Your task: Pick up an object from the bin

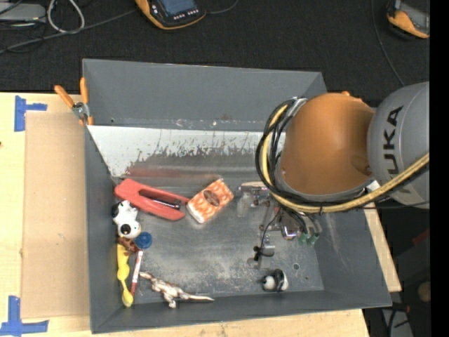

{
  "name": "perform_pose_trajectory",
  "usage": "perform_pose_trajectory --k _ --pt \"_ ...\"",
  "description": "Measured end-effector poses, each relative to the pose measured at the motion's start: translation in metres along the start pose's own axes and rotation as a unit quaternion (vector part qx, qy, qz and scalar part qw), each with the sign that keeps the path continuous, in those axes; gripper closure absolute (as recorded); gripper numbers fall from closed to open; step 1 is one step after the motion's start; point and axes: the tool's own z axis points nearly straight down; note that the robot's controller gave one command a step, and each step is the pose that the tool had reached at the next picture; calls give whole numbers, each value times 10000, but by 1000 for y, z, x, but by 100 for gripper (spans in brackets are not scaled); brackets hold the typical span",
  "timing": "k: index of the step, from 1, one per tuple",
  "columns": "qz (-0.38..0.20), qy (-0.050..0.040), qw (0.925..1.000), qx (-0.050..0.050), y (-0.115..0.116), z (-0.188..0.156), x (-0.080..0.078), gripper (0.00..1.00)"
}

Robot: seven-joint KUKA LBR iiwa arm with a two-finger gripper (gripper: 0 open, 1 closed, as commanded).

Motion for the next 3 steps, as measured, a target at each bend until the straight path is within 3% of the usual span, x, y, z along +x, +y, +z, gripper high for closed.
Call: perform_pose_trajectory --k 1,2,3 --pt "14 -42 10000 -4 0 -4 -2 0" --pt "-334 -72 9994 -5 21 84 -63 0" --pt "-662 -127 9977 -5 30 66 -123 0"
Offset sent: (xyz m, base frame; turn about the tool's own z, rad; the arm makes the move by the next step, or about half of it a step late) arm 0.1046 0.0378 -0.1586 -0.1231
